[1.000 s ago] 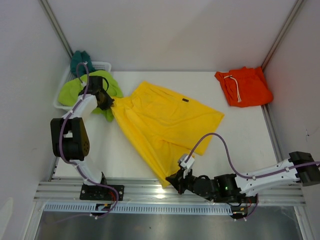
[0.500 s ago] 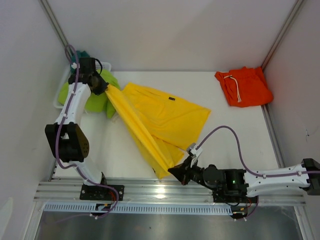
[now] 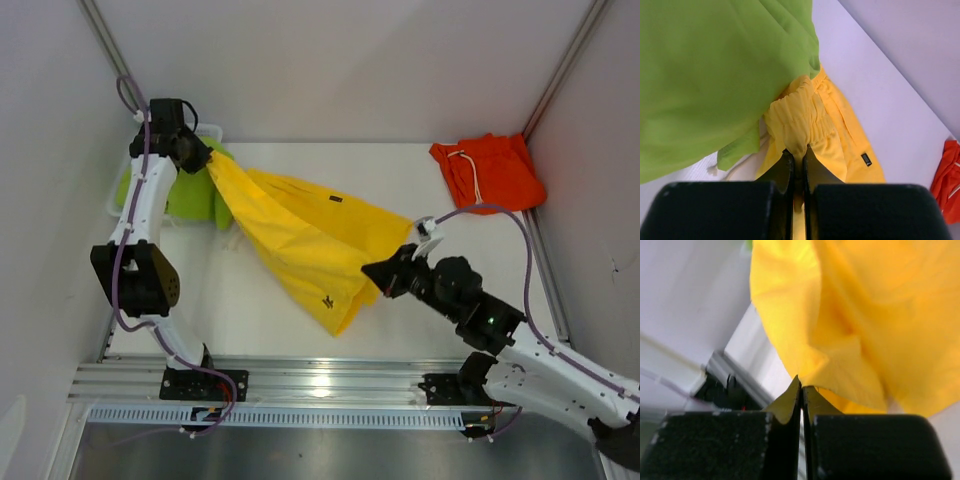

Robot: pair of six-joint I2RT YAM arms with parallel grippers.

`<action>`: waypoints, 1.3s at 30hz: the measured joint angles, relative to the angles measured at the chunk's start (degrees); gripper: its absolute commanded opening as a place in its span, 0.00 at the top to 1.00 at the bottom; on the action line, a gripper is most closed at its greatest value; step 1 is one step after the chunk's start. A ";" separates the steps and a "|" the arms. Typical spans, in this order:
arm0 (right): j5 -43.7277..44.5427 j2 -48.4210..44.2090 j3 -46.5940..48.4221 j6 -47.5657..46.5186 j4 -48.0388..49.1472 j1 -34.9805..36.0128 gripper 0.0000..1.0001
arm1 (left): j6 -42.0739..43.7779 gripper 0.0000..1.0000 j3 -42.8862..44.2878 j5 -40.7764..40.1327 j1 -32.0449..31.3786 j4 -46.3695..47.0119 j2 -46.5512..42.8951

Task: Fold and stack the shorts
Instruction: Fold the shorts

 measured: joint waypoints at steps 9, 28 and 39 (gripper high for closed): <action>-31.28 10.19 4.44 0.28 -1.16 -33.77 1.00 | -5.60 1.00 3.08 1.27 0.17 0.66 6.51; -53.88 25.70 14.62 4.72 4.39 -51.52 1.00 | -21.53 1.00 9.09 14.10 1.92 6.27 11.69; -54.62 28.35 15.52 5.05 5.57 -52.78 1.00 | -23.26 1.00 3.10 16.59 2.03 10.75 9.64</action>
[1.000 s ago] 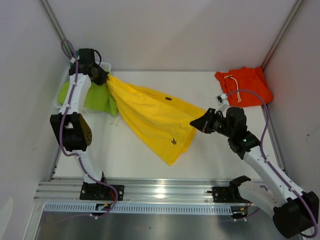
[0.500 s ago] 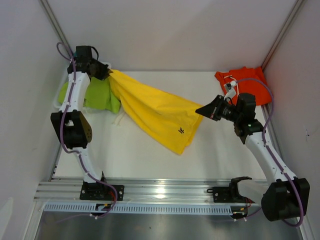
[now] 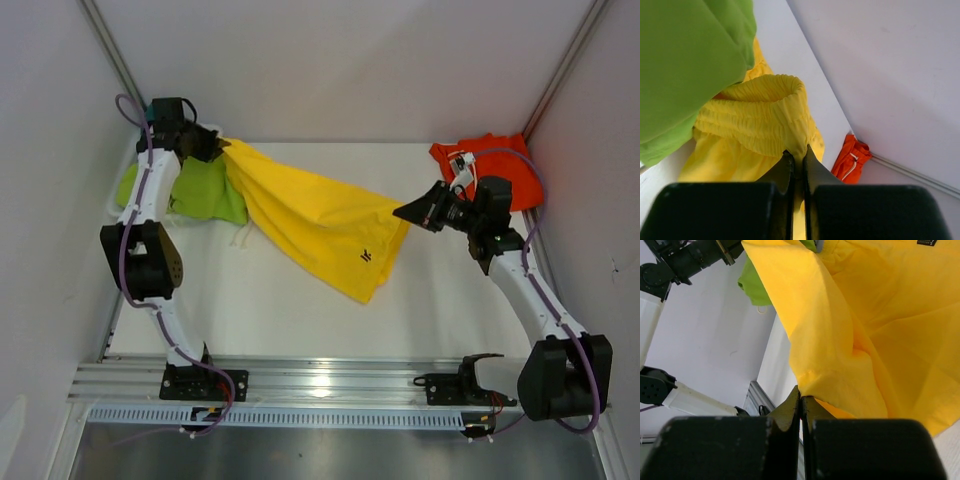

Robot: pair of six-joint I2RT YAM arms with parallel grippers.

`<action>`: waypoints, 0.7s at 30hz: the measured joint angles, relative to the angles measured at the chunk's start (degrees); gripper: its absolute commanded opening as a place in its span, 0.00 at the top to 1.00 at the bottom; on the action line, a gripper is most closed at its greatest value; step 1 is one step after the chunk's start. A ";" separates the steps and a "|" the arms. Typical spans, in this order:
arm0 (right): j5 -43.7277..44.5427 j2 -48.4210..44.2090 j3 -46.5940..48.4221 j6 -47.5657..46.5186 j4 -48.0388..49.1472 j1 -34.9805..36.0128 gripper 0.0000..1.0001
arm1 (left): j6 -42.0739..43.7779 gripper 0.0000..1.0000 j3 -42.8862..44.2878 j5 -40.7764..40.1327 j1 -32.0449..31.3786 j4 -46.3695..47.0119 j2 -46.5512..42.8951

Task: Fold and stack the shorts
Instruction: Fold the shorts

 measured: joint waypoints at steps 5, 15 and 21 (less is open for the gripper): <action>0.24 -6.23 -0.13 -2.36 -4.07 0.07 1.00 | 2.47 1.00 -3.23 -2.64 0.00 -3.02 -5.55; 4.28 -26.64 -2.62 -5.03 -13.79 8.44 1.00 | 5.64 1.00 -13.64 -6.82 0.26 -5.64 -20.33; 5.86 -32.06 -2.60 -5.64 -19.61 8.24 1.00 | 5.92 1.00 -20.09 -6.91 0.26 -5.57 -24.76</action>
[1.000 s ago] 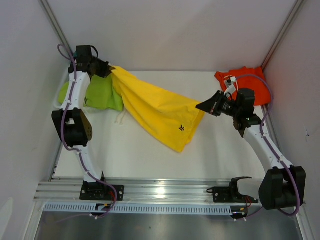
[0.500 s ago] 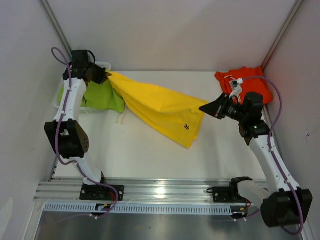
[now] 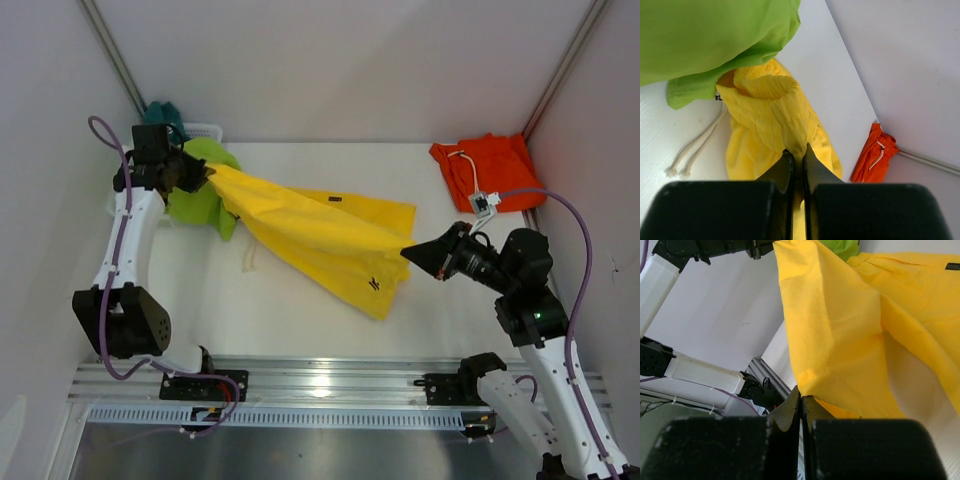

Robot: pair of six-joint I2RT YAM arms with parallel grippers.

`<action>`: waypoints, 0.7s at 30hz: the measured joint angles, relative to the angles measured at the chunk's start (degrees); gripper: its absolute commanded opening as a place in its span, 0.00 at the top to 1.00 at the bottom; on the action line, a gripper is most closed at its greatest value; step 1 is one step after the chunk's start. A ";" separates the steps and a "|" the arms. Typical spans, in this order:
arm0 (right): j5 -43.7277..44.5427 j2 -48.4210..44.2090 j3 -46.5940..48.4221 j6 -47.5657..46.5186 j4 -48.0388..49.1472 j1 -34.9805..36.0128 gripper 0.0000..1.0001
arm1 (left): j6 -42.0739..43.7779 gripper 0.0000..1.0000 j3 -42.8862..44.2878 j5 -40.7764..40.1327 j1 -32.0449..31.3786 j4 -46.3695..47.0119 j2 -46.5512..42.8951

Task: Fold and stack the shorts
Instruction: Fold the shorts

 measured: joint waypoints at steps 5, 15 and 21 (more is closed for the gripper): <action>0.55 1.68 0.02 -0.50 -1.11 -0.68 1.00 | -0.07 1.00 -1.27 -0.42 0.00 0.79 -0.55; -2.95 21.68 8.55 -0.28 2.40 -7.45 1.00 | -1.90 1.00 8.57 0.07 -0.28 2.60 11.45; -5.49 34.64 8.59 3.78 12.98 -12.02 1.00 | -4.48 1.00 16.96 1.42 -0.72 6.10 25.07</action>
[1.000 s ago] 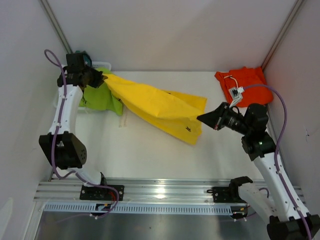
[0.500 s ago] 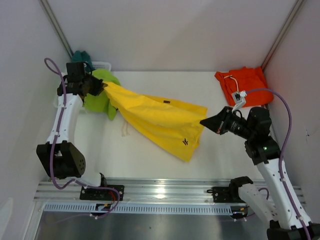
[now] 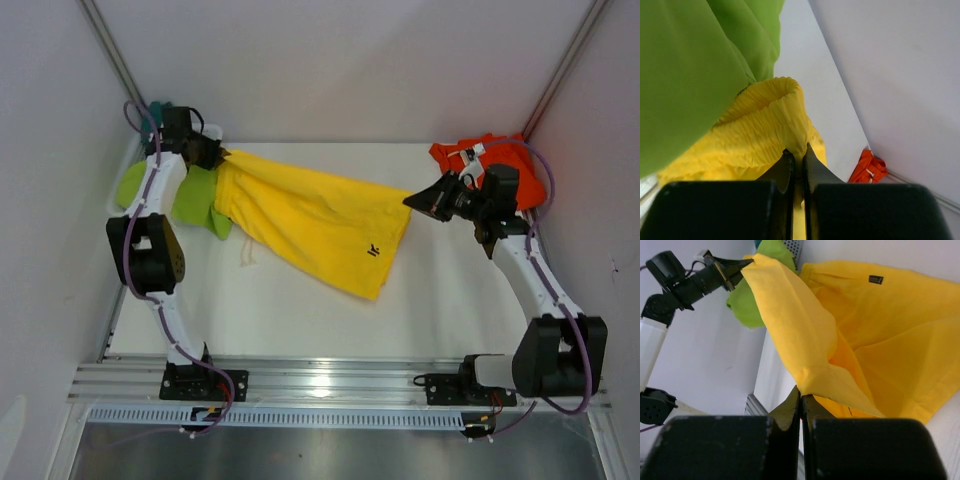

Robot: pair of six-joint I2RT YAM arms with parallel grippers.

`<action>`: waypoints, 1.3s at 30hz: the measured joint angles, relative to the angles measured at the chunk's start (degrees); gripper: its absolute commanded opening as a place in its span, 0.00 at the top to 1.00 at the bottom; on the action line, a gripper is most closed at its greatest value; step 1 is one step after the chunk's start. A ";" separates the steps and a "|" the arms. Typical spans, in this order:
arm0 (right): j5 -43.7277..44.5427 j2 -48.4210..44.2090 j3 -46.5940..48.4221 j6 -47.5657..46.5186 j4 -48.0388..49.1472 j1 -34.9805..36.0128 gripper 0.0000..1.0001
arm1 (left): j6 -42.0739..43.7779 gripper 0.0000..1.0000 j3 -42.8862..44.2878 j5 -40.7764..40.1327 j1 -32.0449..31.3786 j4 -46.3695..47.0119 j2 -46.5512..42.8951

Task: Fold and stack the shorts
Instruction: Fold the shorts

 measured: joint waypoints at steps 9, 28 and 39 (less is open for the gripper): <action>0.68 18.43 0.13 5.88 15.37 -1.64 1.00 | -4.15 0.99 0.13 -1.01 -2.86 11.65 12.98; 9.22 32.17 -0.68 9.05 26.99 -4.76 1.00 | -8.35 0.93 -0.02 -2.62 -6.25 27.61 20.96; 10.82 34.95 -4.13 10.36 29.94 -7.78 1.00 | -9.64 0.75 -0.02 -4.15 -6.25 24.83 20.96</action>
